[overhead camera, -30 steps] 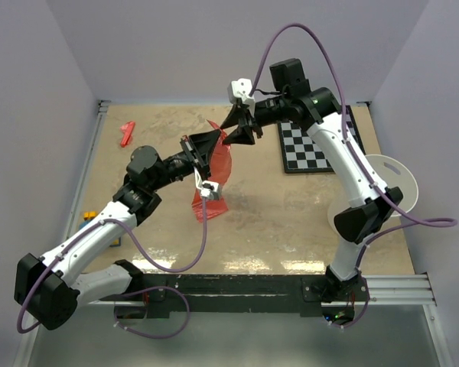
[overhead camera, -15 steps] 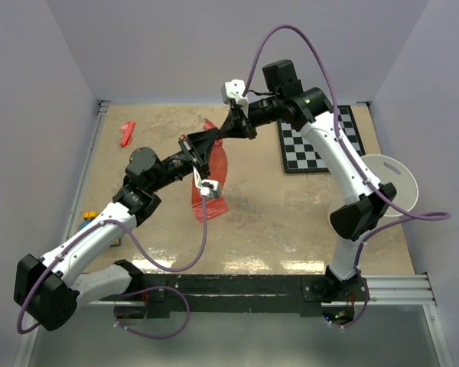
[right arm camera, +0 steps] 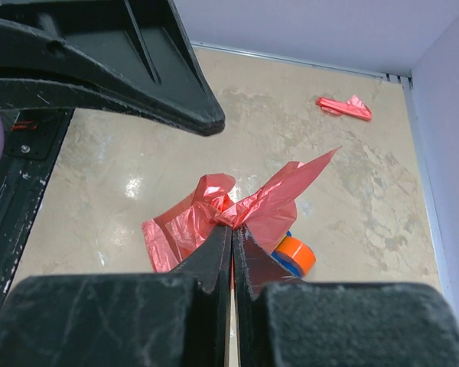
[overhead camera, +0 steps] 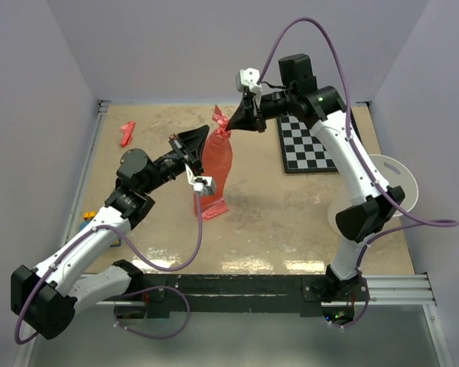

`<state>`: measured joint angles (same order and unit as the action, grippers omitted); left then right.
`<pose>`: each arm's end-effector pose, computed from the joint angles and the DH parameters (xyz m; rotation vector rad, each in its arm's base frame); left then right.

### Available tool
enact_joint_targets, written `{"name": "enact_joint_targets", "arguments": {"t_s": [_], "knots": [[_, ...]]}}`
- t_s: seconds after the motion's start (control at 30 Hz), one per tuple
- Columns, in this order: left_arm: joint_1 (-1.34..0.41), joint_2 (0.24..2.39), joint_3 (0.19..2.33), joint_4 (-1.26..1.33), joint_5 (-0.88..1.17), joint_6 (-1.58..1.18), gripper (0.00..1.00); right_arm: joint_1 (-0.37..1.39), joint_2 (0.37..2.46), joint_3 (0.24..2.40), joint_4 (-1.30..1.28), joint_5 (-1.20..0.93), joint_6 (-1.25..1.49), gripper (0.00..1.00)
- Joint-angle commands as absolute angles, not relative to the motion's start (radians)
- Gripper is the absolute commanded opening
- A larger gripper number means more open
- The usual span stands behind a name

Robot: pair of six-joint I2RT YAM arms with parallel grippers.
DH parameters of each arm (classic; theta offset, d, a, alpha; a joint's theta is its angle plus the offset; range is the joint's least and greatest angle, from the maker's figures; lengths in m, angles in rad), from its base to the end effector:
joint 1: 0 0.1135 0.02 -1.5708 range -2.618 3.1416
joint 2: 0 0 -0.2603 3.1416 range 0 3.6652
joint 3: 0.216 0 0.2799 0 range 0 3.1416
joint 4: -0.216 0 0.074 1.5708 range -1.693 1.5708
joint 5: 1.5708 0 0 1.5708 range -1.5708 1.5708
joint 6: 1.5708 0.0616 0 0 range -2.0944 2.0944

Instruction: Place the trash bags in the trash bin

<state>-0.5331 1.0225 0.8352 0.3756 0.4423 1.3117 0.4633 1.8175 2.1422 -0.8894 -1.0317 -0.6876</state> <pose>0.2376 -0.1708 0.3679 1.3071 0.5268 0.3409 0.3456 0.2318 0.4535 -1.5085 1.2524 0.9394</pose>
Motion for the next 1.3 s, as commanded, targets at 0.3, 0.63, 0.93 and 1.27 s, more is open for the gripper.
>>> {"name": "enact_joint_targets", "arguments": {"t_s": [0.3, 0.63, 0.93, 1.27], "knots": [[-0.532, 1.097, 1.016, 0.222, 0.606, 1.123, 0.24, 0.52, 1.775, 2.161, -0.893, -1.026, -0.722, 0.0], [-0.532, 1.146, 1.094, 0.088, 0.641, 1.115, 0.26, 0.554, 1.763, 2.19, -0.894, -0.993, -0.781, 0.0], [-0.557, 1.189, 1.173, -0.217, 0.716, 1.316, 0.12, 0.614, 1.744, 2.22, -0.838, -0.908, -0.828, 0.0], [-0.558, 1.184, 1.2, -0.312, 0.615, 1.297, 0.0, 0.591, 1.721, 2.177, -0.896, -0.887, -0.877, 0.0]]}}
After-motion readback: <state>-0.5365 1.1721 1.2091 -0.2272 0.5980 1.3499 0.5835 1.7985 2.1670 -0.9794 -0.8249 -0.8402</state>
